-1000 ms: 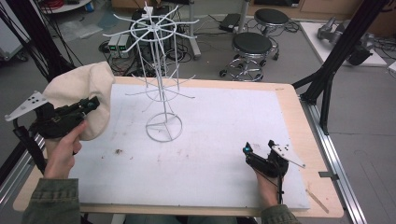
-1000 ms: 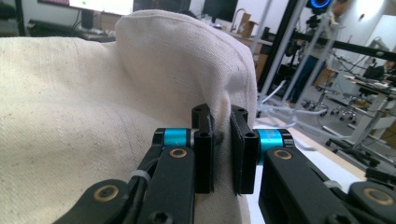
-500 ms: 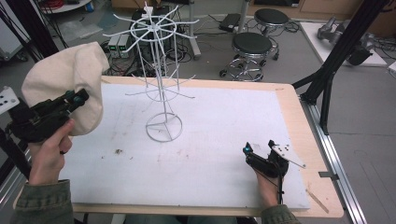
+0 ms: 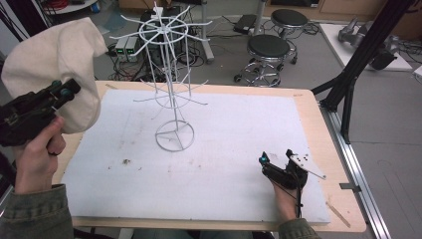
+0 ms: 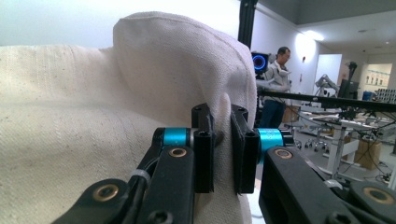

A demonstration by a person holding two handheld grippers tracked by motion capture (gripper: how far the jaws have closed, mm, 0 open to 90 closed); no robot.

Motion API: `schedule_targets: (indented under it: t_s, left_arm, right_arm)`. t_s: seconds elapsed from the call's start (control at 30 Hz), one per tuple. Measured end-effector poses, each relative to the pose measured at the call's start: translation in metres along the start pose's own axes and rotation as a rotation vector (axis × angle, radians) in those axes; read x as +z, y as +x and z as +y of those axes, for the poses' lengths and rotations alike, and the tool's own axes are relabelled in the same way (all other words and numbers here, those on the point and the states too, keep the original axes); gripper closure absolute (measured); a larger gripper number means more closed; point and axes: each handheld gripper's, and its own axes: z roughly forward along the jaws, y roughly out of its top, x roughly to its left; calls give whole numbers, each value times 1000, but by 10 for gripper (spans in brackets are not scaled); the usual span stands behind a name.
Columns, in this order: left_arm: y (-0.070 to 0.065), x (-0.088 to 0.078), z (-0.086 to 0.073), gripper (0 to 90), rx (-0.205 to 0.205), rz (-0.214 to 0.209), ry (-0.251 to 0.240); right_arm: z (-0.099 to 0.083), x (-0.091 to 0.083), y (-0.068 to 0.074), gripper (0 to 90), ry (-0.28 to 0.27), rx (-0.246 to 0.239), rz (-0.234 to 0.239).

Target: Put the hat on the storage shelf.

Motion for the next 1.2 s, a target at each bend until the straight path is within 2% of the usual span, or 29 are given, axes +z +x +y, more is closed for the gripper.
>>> schedule_targets:
  t_s: [0.17, 0.47, 0.6, 0.73, 0.87, 0.9, 1.0, 1.07, 1.2]
  left_arm:
    - [-6, 3, 18, 814, 23, -35, -41]
    - [-22, 20, 49, 813, 84, -88, -96]
    - [-27, 29, 57, 812, 87, -117, -105]
    - [-32, 38, 60, 812, 109, -138, -104]
    - [-29, 46, 52, 812, 125, -145, -121]
    - [-26, 49, 48, 812, 118, -154, -136]
    - [-17, 54, 30, 812, 105, -191, -149]
    - [-15, 55, 18, 812, 109, -191, -139]
    - [-12, 52, -6, 812, 82, -187, -131]
  right_arm:
    - [0, 0, 0, 66, 0, 1, 1]
    - [0, 0, 0, 66, 1, 3, 2]
    - [0, 0, 0, 66, 3, -2, 3]
    - [0, 0, 0, 66, 2, 1, 6]
    - [0, 0, 0, 66, 6, 11, 7]
    - [0, 0, 0, 66, 6, 11, 7]
    - [0, 0, -1, 66, 4, 9, 7]
    - [0, 0, -1, 66, 3, 10, 7]
    - [-1, 0, -1, 66, 8, 15, 5]
